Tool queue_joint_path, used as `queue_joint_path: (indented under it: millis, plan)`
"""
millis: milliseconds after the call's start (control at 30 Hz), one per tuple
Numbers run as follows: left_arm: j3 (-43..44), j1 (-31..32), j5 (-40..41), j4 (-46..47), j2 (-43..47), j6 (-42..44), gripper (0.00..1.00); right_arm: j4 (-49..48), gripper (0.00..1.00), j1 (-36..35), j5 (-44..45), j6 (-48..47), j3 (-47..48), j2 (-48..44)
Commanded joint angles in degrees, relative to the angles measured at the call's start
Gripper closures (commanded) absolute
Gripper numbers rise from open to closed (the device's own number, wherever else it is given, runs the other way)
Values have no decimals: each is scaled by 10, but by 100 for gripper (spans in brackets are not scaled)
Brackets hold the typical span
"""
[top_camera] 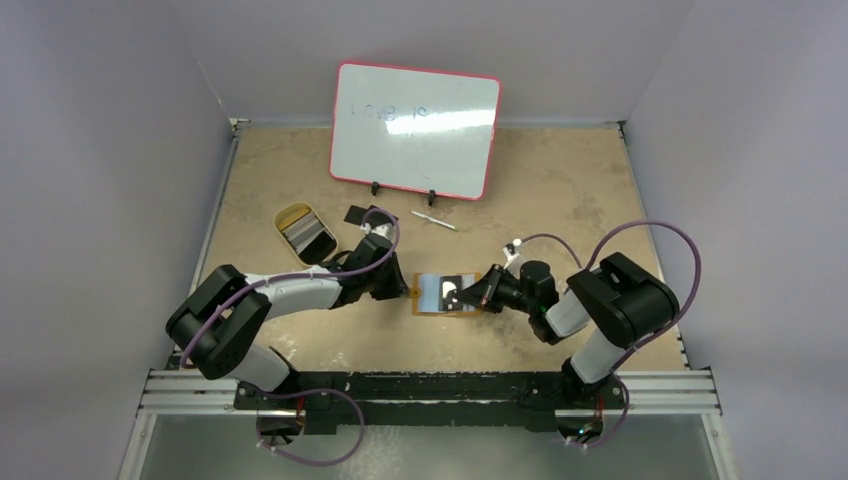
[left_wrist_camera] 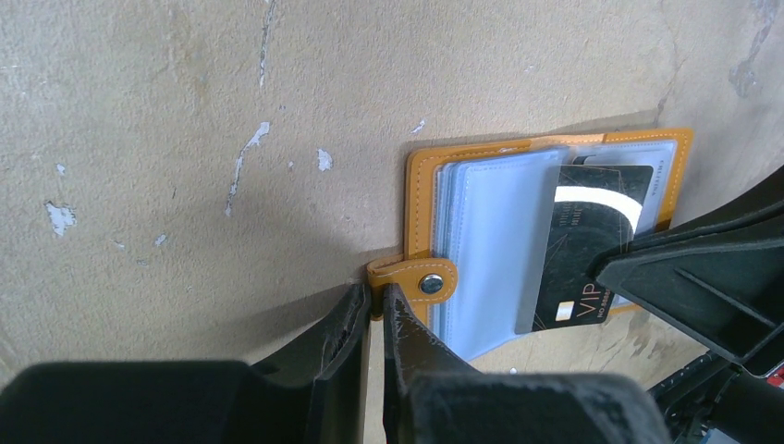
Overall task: Put the credit cards into the card holder
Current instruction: Insert the credit card into the card holder.
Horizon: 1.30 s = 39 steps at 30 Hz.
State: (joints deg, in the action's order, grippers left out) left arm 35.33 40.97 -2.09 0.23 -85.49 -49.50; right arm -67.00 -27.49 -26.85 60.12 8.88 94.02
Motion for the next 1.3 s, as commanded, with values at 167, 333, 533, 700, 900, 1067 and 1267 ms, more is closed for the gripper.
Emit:
queue_joint_path:
  millis: [167,333,533,700,900,1067,1267]
  plan:
    - [-1,5,11,-2,24,-7,93,-19,100,-14,-23,8,23,38]
    - [-2,8,13,2,38,-13,93,54,94,-50,5,3,68,41]
    - [-5,9,14,0,42,-14,93,210,79,-62,63,-26,108,-12]
    - [-14,9,12,7,41,-17,93,352,70,-62,124,-60,131,-83]
    - [-11,10,10,8,47,-17,93,394,68,-76,145,-67,150,-115]
    - [-15,10,10,8,47,-19,94,384,69,-87,142,-66,166,-96]
    - [-16,11,11,13,43,-23,94,361,77,-101,129,-59,173,-80]
